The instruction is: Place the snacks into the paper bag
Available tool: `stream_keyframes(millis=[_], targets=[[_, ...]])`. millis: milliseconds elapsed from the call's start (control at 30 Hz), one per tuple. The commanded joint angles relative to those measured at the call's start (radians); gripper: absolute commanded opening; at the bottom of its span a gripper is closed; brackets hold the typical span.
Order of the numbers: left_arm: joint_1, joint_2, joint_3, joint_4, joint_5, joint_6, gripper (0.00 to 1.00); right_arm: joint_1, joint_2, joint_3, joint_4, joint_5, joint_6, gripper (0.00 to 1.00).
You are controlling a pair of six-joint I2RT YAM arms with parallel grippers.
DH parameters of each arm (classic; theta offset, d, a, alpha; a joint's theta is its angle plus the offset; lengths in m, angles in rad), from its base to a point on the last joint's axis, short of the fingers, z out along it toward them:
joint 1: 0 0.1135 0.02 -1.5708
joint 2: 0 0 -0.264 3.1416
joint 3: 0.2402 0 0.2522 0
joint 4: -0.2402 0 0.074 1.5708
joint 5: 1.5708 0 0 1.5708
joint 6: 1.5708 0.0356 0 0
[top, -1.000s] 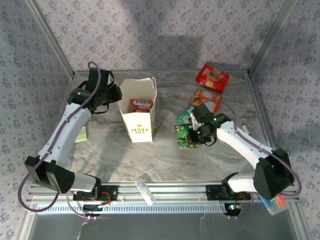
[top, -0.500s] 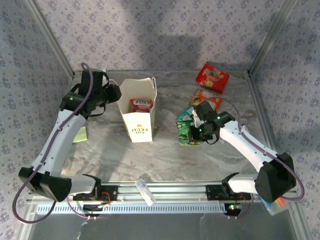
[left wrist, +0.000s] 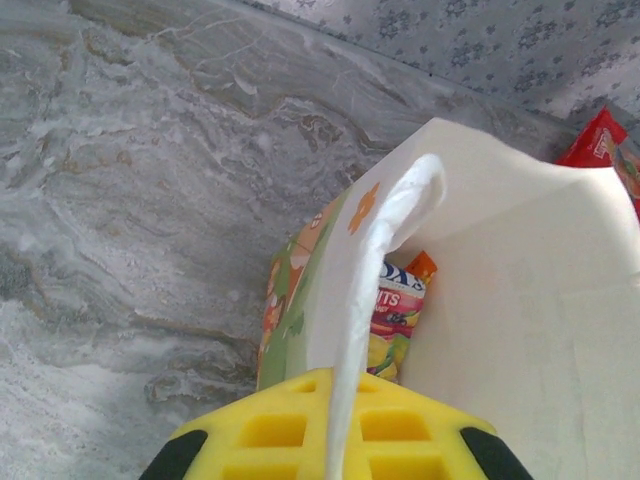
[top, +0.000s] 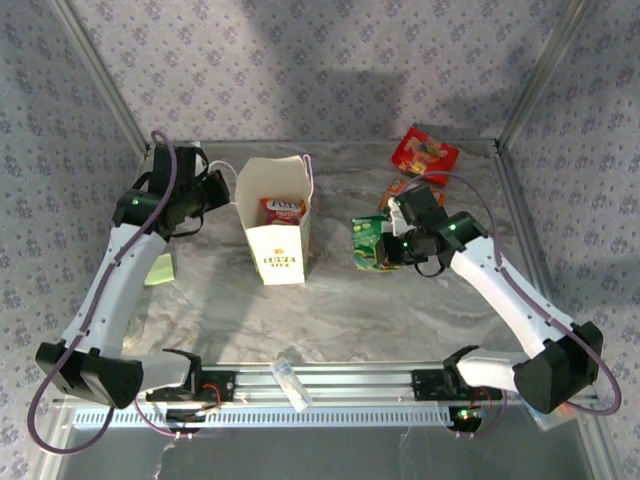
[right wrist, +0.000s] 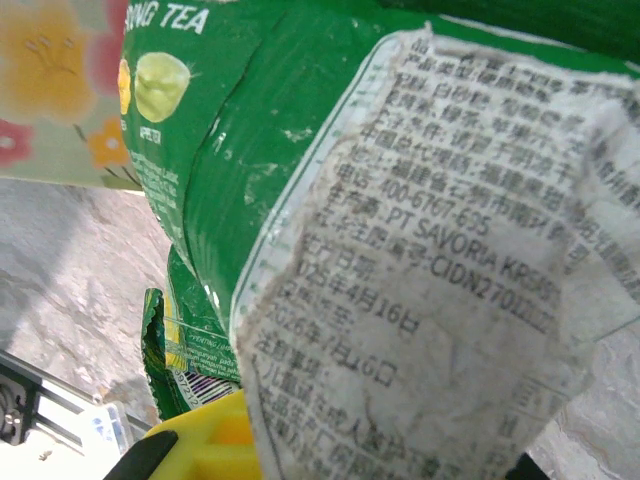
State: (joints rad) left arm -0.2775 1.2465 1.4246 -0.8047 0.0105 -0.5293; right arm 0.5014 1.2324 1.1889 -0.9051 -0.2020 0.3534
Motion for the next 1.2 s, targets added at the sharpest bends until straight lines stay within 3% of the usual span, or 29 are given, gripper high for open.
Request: stream_keyframes(millis=[0, 633, 1167], targets=[[0.014, -0.042, -0.009, -0.004, -0.005, 0.002, 0.05, 0.005, -0.028, 0.096, -0.018, -0.002, -0.026, 0.15], [0.041, -0.072, -0.060, 0.015, -0.008, 0.018, 0.03, 0.077, 0.034, 0.531, -0.072, 0.011, -0.114, 0.15], [0.057, -0.082, -0.072, 0.016, -0.021, 0.031, 0.04, 0.243, 0.201, 0.815, 0.047, 0.013, -0.221, 0.17]])
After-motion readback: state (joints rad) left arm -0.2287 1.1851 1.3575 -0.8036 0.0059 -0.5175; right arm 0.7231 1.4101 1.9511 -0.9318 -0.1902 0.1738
